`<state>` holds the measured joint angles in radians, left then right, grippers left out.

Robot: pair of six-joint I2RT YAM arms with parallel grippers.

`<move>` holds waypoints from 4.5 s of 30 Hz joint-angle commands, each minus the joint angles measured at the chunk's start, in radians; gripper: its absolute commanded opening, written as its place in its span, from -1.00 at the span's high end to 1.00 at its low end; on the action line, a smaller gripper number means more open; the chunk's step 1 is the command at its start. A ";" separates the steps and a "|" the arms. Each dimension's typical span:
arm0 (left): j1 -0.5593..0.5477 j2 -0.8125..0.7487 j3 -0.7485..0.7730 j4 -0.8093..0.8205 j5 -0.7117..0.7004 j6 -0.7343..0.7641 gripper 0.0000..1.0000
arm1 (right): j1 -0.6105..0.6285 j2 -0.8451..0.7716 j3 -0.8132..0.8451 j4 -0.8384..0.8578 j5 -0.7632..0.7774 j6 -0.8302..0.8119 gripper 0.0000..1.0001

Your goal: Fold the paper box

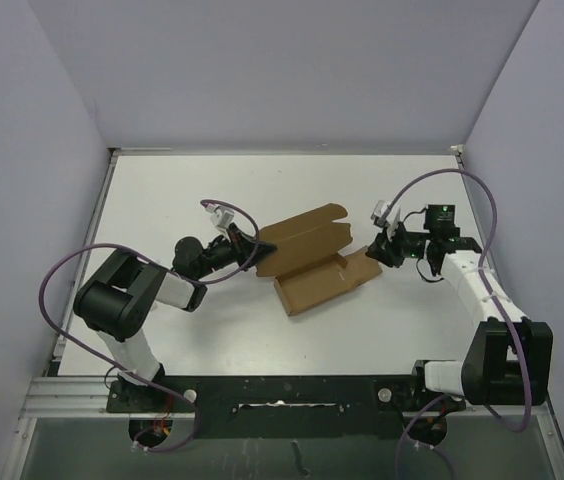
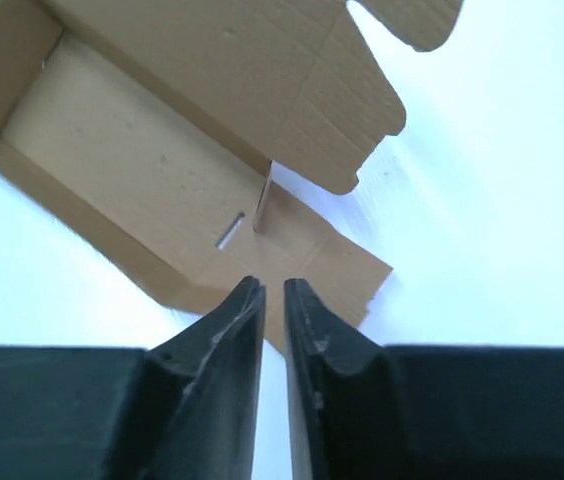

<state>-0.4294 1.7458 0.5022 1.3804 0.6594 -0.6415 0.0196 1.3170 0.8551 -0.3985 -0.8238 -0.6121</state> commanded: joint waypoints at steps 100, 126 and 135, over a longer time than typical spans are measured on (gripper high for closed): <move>0.003 -0.025 0.061 0.007 0.085 0.002 1.00 | -0.190 0.186 0.138 -0.215 -0.018 0.000 -0.22; -0.015 -0.046 0.074 0.004 0.038 -0.006 1.00 | -0.154 0.406 0.290 -0.388 -0.155 0.085 1.00; -0.019 -0.099 0.130 -0.169 0.015 0.073 1.00 | -0.121 0.222 0.201 -0.217 -0.128 0.159 1.00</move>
<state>-0.4416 1.7267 0.5739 1.2804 0.6899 -0.6300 -0.1261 1.6333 1.0832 -0.7162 -0.9123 -0.4896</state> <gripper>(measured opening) 0.018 0.032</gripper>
